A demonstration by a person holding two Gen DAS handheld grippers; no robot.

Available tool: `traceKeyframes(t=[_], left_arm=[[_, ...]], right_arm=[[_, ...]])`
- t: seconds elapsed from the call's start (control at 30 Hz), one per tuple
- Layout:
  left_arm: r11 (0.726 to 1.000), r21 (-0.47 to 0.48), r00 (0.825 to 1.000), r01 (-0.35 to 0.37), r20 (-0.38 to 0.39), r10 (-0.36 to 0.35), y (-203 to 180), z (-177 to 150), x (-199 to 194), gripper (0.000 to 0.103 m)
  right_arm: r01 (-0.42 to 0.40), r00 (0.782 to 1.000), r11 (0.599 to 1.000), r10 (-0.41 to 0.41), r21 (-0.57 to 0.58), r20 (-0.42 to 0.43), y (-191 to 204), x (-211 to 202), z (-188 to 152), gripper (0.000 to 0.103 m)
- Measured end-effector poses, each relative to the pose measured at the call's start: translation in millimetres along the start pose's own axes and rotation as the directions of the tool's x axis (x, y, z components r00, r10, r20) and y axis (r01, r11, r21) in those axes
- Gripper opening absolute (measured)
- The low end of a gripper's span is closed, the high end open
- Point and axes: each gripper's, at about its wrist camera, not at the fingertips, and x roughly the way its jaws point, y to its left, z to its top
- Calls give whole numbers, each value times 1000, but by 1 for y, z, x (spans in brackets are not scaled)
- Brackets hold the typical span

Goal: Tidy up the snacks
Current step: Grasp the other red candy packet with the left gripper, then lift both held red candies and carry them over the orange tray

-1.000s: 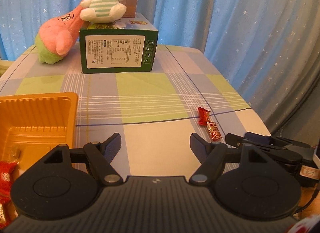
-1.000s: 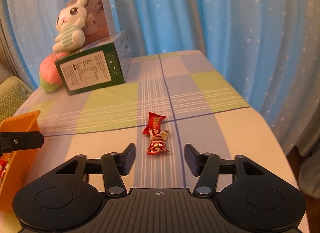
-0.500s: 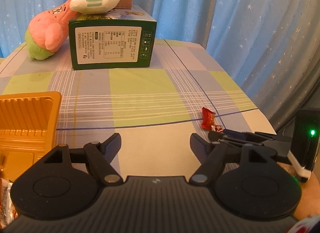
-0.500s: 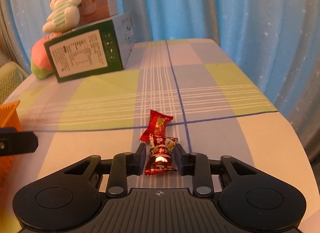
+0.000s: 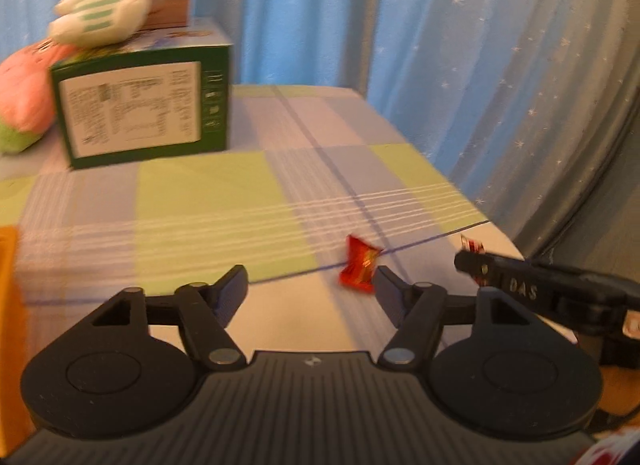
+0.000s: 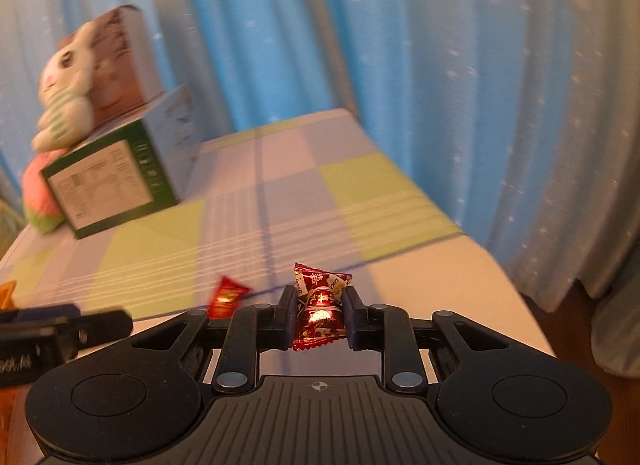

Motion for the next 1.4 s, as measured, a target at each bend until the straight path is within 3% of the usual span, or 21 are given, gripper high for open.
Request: traceKeyframes(t=[0.17,0.4,0.53,0.73,1.07,1.4], left_arm=[[999,27,999,40,28,-41,-17,3,30,56],[994,103,1000,23,-1,-23,-33,-8,64,38],[990,140,1000,13,9,-14,-36,-12,72,25],[986,167,1000,5,2,-5,-39,-13,71,20],[999,44,1000,-19,2,19,-20,-28,-3,19],[998,-9,998,-61,33,62,3,-54,-108,19]], right_arm=[[27,1000,999,-27,28,-8,-16,2,0,24],[32,999,999,-32,44,-7,-20,6,0,24],[36,999,998,-35,53,-11,-24,8,0,24],[28,1000,998,-27,58,-12,-24,9,1,24],[-22,1000,999,22,26,6,-6,-7,4,24],[-88,996,995,89,-56,17,40,-79,-24,24]])
